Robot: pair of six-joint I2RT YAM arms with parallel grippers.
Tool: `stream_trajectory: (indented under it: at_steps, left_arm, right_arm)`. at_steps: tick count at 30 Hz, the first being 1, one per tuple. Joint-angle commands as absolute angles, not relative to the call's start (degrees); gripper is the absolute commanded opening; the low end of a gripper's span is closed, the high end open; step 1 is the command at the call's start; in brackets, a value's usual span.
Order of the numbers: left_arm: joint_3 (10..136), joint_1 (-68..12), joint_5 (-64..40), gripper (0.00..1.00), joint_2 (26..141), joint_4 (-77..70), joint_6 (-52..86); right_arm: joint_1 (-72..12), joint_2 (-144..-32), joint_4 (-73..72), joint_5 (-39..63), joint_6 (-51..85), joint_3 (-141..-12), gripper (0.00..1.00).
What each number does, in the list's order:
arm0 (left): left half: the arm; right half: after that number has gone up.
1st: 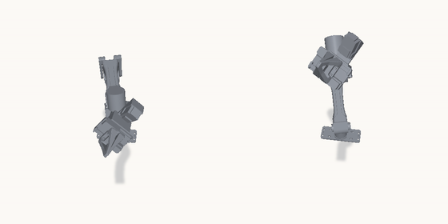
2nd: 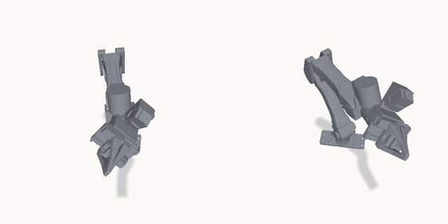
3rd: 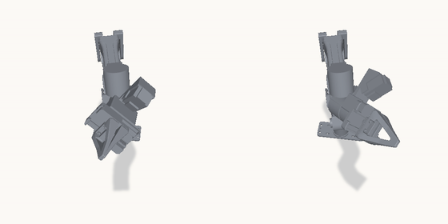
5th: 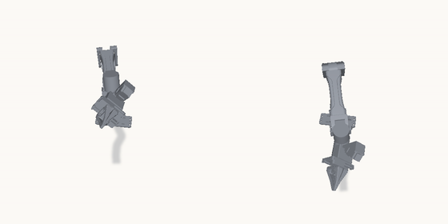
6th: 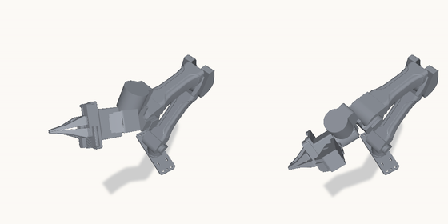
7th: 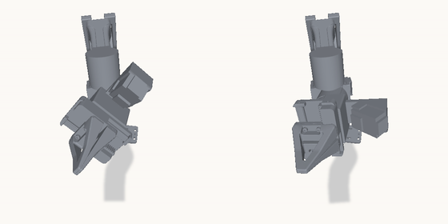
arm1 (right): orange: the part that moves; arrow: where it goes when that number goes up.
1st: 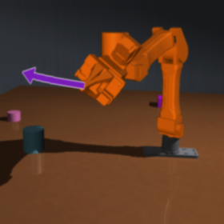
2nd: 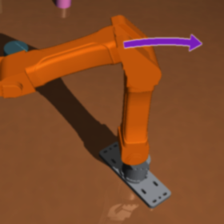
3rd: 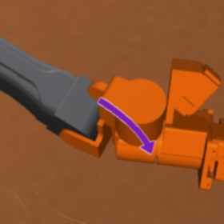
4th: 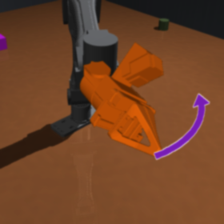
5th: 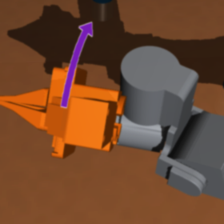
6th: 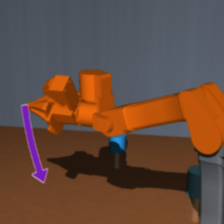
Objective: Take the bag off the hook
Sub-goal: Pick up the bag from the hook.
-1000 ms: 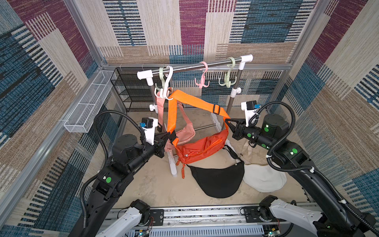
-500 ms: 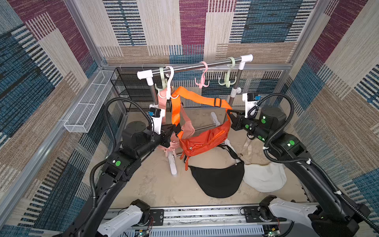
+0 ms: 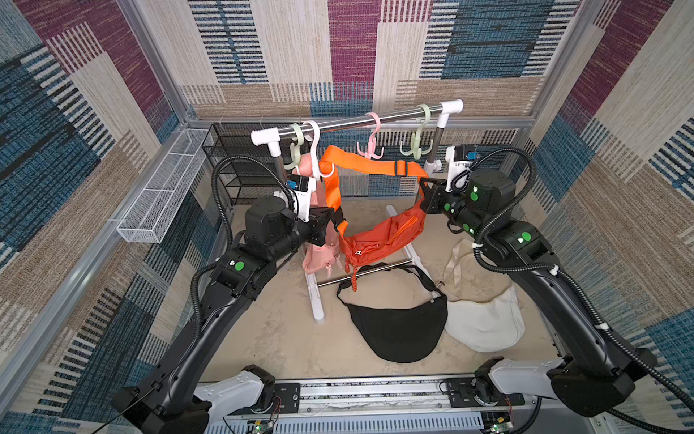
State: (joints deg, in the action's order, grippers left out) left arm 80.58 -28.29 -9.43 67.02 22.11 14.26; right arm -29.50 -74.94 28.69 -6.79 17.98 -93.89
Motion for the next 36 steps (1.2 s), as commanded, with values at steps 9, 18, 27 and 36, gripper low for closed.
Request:
stream_trajectory:
  at_steps: [9,18,27,36]
  left_arm:
    - [86.7,-28.3,-10.6,0.00,72.0,18.7,16.1]
    - [85.2,-28.3,-12.4,0.00,72.0,19.3,16.6]
    - [76.1,-28.5,-18.6,0.00,62.7,22.6,18.4]
    - [66.3,-28.6,-28.6,0.00,51.3,26.0,18.7]
  right_arm:
    - [-28.0,-76.2,29.9,-6.6,20.4,-98.2,0.00]
    - [-27.7,-75.5,30.9,-5.6,20.9,-96.8,0.00]
    - [-27.7,-67.2,37.6,-3.9,22.5,-88.9,0.00]
    - [-27.8,-59.9,41.8,9.1,25.0,-79.3,0.00]
